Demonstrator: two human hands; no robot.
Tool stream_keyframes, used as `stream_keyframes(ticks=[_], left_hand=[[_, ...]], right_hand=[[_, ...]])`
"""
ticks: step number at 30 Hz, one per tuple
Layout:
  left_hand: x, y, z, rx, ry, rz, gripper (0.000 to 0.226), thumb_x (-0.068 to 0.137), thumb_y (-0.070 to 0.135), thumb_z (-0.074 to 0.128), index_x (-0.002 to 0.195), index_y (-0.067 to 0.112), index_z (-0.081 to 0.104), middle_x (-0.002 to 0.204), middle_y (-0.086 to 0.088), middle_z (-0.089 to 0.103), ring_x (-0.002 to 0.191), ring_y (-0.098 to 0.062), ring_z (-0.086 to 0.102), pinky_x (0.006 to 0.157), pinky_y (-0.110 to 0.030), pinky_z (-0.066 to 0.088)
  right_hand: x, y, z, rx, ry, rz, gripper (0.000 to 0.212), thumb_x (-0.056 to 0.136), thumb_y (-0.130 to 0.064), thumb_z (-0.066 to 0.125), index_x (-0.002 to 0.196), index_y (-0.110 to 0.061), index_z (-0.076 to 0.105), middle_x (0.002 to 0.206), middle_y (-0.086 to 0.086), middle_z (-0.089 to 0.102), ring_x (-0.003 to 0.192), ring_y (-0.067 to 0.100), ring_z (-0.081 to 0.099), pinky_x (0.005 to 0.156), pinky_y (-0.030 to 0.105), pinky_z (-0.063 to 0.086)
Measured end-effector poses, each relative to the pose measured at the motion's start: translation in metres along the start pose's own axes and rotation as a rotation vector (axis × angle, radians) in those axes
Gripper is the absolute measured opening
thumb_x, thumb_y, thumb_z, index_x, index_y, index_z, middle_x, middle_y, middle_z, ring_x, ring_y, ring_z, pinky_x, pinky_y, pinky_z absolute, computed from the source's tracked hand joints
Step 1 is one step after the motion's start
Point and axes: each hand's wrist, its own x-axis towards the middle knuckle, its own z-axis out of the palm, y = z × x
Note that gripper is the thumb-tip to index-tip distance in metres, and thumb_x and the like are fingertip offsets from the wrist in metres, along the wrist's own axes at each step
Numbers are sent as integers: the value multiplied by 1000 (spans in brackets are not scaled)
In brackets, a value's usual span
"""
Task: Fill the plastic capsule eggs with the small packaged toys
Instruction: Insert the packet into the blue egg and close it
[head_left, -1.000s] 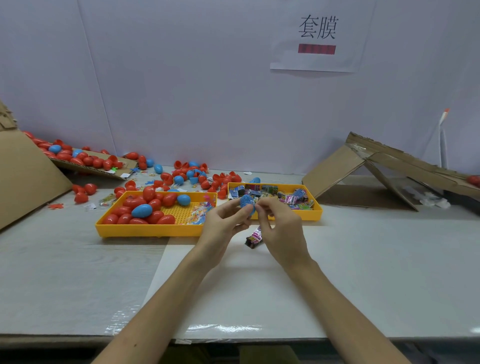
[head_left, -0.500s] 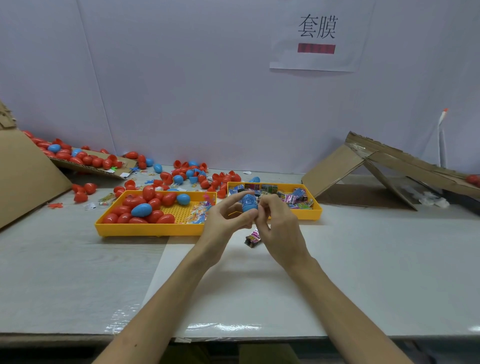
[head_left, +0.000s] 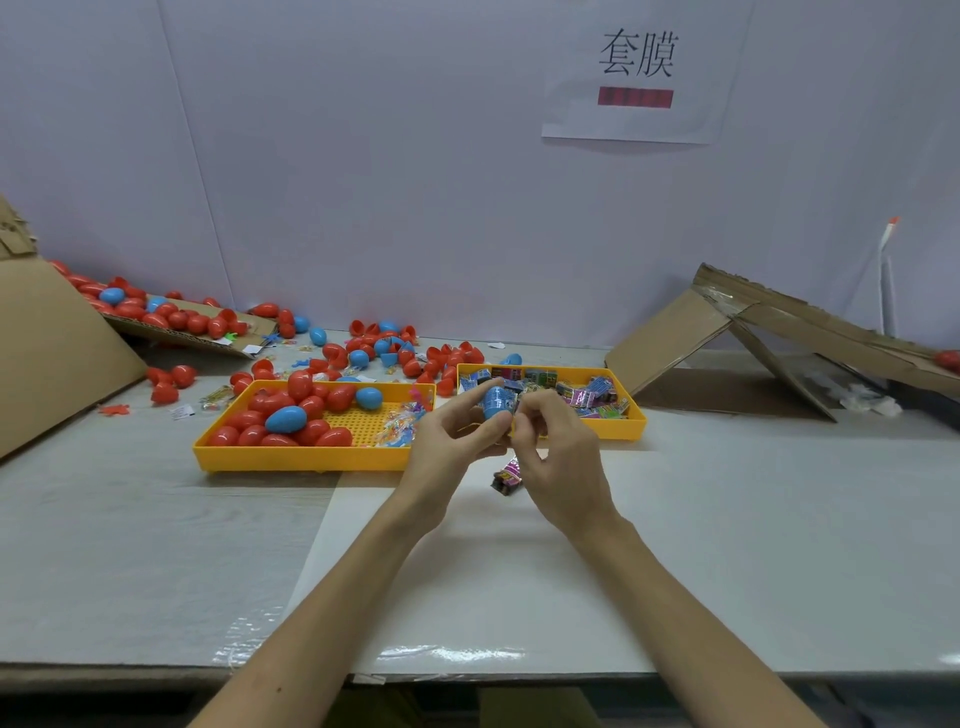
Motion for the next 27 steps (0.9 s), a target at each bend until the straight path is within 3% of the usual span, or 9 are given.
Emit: stream_keyframes(ticks=[3,6,8,15,17,20,27], left_hand=[[1,2,-2,11,42,-1,49,81,31,76,128,29,64,104,-10,76,92,-24,74,78,-30,60],[3,1,-2,16,83,-19,40,86,23,76,122,22,59,95,-8,78,84,-24,75,73,-26,59],[3,0,-2,39,91,-24,34,88,22,75,119,21,61,94,-5,79,83,-23,76,71,-25,58],[2,-2,0,138,74,31,31,95,28,65,127,30,63,89,2,79,77,-21,77,65,-23,59],[2,-1,0,139,100,39,20,97,26,63,116,31,68,88,2,79,75,-22,77,63,-22,58],[2,0,0,143,124,29,14,96,25,63,108,29,71,81,-2,78,71,-22,76,61,-22,58],[2,2,-1,50,142,-40,23,92,22,68,114,22,73,81,-7,78,72,-22,76,61,-22,58]], right_hand=[[4,0,1,196,80,195,7,98,-16,54,98,-18,60,87,-9,63,79,12,64,68,25,53],[10,8,-5,492,2,488,11,100,-15,59,105,-17,69,101,-4,73,84,22,74,78,44,61],[13,14,-10,638,-57,602,15,99,-12,61,110,-10,71,109,5,74,92,29,75,85,55,59],[10,17,-8,627,-94,653,2,91,-9,71,91,-8,71,102,12,72,95,31,73,88,58,57],[10,18,-7,655,-112,666,3,92,-8,70,91,-5,69,100,15,72,93,34,73,89,57,57],[10,16,-7,672,-137,676,4,93,-9,69,90,-7,70,95,6,74,89,30,75,86,51,60],[9,20,-7,669,-140,707,3,91,-12,70,90,-10,72,105,15,72,98,34,72,87,48,60]])
